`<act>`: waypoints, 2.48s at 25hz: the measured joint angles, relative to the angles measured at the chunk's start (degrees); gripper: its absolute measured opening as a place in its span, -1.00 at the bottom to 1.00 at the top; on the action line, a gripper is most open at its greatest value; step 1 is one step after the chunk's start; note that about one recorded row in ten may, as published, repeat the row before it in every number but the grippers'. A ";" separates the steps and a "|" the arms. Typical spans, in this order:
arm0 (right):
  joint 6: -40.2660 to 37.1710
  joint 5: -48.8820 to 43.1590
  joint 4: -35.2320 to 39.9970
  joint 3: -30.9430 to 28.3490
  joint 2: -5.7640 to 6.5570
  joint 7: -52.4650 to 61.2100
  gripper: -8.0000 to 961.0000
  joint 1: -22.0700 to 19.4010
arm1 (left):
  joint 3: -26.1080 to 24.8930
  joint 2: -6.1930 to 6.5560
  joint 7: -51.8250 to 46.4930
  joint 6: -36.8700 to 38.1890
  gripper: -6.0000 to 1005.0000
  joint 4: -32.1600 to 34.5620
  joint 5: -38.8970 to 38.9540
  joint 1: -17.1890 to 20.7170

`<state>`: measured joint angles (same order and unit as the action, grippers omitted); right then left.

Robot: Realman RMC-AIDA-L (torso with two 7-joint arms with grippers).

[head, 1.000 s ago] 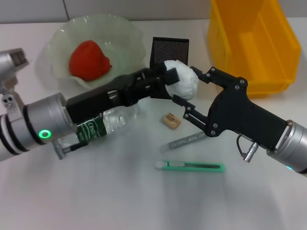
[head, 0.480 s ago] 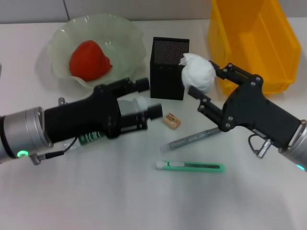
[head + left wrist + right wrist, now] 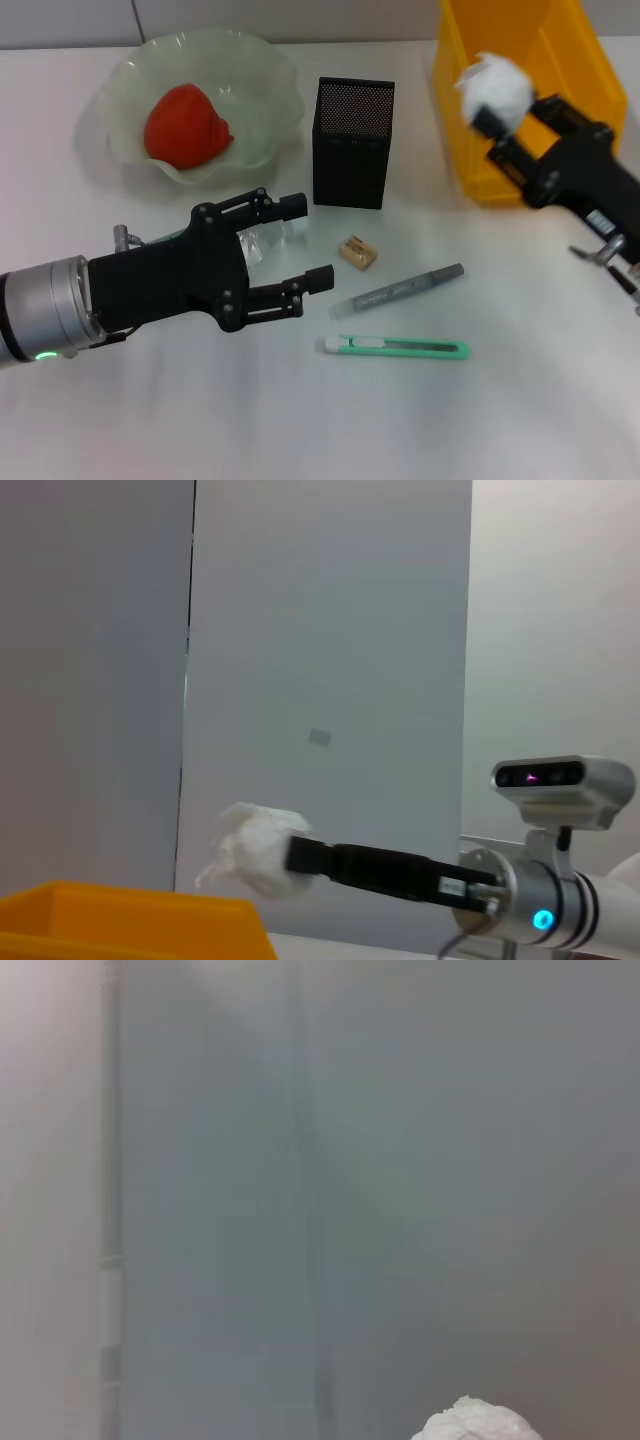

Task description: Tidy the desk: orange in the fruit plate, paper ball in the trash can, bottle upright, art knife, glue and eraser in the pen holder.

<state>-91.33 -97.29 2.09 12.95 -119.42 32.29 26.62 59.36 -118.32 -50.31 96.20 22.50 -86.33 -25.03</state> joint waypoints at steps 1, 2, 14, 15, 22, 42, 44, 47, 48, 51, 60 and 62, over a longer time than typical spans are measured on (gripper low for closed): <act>0.00 0.00 0.00 0.00 0.00 0.00 0.08 0.00 | 0.00 0.00 0.00 0.00 0.56 0.00 0.00 0.00; 0.86 0.00 -0.03 -1.79 -0.03 0.01 0.08 -0.25 | 0.00 0.00 0.00 0.00 0.56 0.00 0.00 0.00; 13.79 -0.13 0.22 -9.49 0.12 1.23 0.10 1.73 | 0.23 0.00 -0.31 0.67 0.55 -0.22 0.03 0.36; 13.93 -0.34 0.37 -9.31 0.13 1.26 0.10 1.93 | 0.23 0.00 -0.31 0.67 0.55 -0.22 0.03 0.36; 14.10 -0.28 0.37 -9.35 0.16 1.29 0.12 1.92 | 0.22 0.09 -0.38 2.15 0.55 -0.27 0.02 0.77; -6.84 -2.59 5.93 -8.20 0.34 9.69 0.69 -3.40 | 0.23 0.21 -0.86 3.77 0.53 -0.04 -0.99 0.66; -12.31 -4.73 9.67 -6.54 0.42 14.62 0.69 -5.04 | 0.22 0.21 -0.86 3.62 0.53 -0.12 -1.12 0.59; -17.44 -7.61 14.40 -3.01 0.90 19.21 0.69 -7.01 | -0.07 0.26 -0.99 3.49 0.52 -0.21 -1.19 0.30; -18.38 -8.54 15.51 -1.87 1.14 20.18 0.69 -7.48 | -0.07 0.26 -0.99 3.49 0.52 -0.21 -1.19 0.30; -19.11 -12.78 18.43 2.17 2.13 22.08 0.69 -8.13 | -0.22 0.38 -2.06 3.32 0.52 0.21 -1.22 0.02; -9.10 -26.04 21.88 4.29 1.96 21.72 0.68 -6.19 | -0.30 1.44 -3.07 1.82 0.51 0.41 -1.23 -0.91; -7.91 -26.74 21.82 4.33 1.91 21.72 0.68 -5.96 | -0.29 1.57 -3.13 1.59 0.51 0.42 -1.26 -0.98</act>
<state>-99.23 -124.03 23.92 17.28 -117.51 54.01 20.67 59.06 -116.76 -53.44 97.80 22.93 -87.59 -26.01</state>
